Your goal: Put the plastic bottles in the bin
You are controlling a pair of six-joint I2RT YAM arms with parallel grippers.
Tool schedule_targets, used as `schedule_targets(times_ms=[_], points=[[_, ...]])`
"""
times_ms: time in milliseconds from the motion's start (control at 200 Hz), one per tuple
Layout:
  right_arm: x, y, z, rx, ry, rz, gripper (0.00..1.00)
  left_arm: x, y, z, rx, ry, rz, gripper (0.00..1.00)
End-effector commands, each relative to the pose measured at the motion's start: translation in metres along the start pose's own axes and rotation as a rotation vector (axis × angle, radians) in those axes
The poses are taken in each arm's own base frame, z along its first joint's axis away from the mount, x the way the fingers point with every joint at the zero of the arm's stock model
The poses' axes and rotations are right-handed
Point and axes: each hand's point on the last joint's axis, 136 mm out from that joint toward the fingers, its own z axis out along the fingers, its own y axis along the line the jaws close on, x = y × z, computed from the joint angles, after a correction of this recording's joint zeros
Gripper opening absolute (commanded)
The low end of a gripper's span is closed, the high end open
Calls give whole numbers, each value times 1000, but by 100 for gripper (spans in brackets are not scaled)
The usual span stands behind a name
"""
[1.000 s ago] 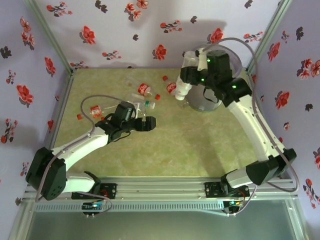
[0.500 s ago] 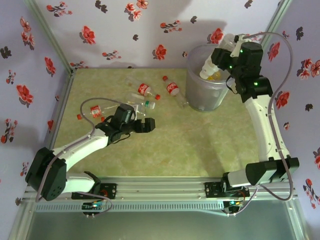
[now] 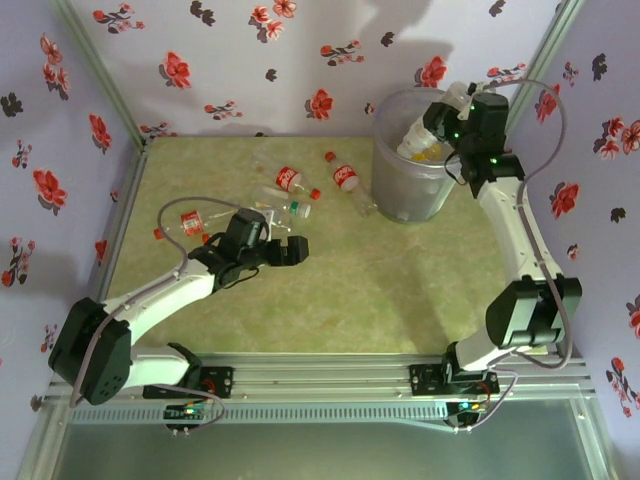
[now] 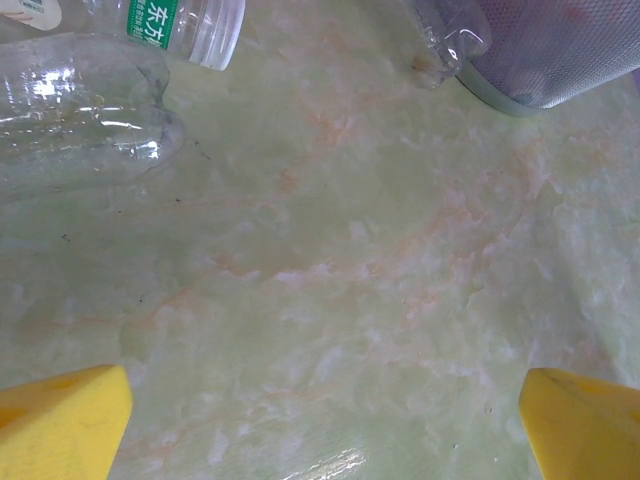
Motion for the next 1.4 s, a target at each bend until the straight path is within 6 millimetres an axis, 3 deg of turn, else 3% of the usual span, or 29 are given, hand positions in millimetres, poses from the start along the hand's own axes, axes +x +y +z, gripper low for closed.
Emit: schedule_targets(times_ms=[0, 195, 450, 665, 1075, 1230, 1395], points=[[10, -1, 15, -11, 46, -20, 53, -4, -1, -6, 16, -19, -7, 100], [46, -9, 35, -11, 207, -44, 53, -5, -3, -8, 20, -23, -9, 100], [91, -15, 45, 50, 427, -172, 54, -3, 0, -1, 15, -17, -25, 100], [112, -20, 50, 104, 536, -246, 56, -1, 2, 2, 7, -6, -18, 100], [154, -18, 76, 114, 695, -312, 69, 1, 7, 3, -1, -2, -22, 100], [159, -17, 77, 112, 706, -317, 79, 1, 9, 2, -6, -4, -25, 100], [132, 3, 68, 70, 622, -314, 87, 0, 11, 4, -11, -3, -29, 100]])
